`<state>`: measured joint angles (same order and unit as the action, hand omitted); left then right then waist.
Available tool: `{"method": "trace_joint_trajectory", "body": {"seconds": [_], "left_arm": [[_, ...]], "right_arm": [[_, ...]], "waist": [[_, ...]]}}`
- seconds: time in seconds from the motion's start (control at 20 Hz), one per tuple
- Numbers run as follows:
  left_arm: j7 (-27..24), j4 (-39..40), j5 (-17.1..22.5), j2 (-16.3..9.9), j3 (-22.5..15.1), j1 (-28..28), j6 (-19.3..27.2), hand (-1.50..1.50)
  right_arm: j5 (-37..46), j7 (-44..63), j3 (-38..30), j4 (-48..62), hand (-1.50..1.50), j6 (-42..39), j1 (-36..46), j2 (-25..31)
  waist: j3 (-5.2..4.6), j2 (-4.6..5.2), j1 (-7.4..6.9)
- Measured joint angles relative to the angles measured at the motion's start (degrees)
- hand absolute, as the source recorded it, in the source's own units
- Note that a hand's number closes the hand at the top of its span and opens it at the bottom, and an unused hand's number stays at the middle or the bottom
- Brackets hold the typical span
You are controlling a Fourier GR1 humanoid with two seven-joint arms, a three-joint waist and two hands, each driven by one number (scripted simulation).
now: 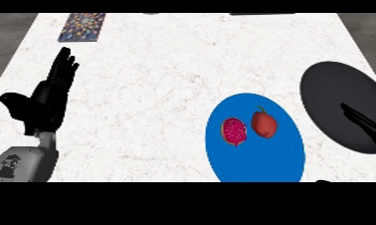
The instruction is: Pick the cupcake from the plate and place it in the pan
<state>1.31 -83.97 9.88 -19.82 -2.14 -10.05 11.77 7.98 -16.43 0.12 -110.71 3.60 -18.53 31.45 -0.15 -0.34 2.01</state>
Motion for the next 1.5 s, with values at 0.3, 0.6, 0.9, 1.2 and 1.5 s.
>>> {"method": "trace_joint_trajectory", "body": {"seconds": [0.3,0.6,0.9,1.2,1.5], "left_arm": [[0.86,0.33,-0.42,1.08,-0.6,-1.37,-0.19,0.0],[2.22,0.84,-0.98,1.52,-0.14,-3.62,-1.05,0.0],[2.54,1.44,-2.39,2.74,0.23,-4.39,-1.48,0.0],[1.92,1.62,-3.17,3.39,1.16,-3.96,-2.56,0.0],[1.26,2.03,-3.99,4.35,2.17,-3.34,-3.43,0.0]], "right_arm": [[0.05,18.87,-3.54,-14.46,-1.5,-6.98,-0.52,8.99],[2.28,36.55,-1.57,-22.6,-1.5,-10.42,8.43,11.06],[3.22,47.85,5.4,-22.16,-1.5,-14.08,20.53,7.59],[5.76,53.75,13.88,-21.05,-1.5,-16.55,26.99,1.17],[12.15,58.51,19.22,-18.35,-1.5,-18.66,28.22,-4.27]], "waist": [[-0.03,0.17,-0.94],[0.04,0.36,-2.02],[0.07,0.4,-2.42],[0.1,0.37,-2.37],[0.11,0.34,-2.2]]}}
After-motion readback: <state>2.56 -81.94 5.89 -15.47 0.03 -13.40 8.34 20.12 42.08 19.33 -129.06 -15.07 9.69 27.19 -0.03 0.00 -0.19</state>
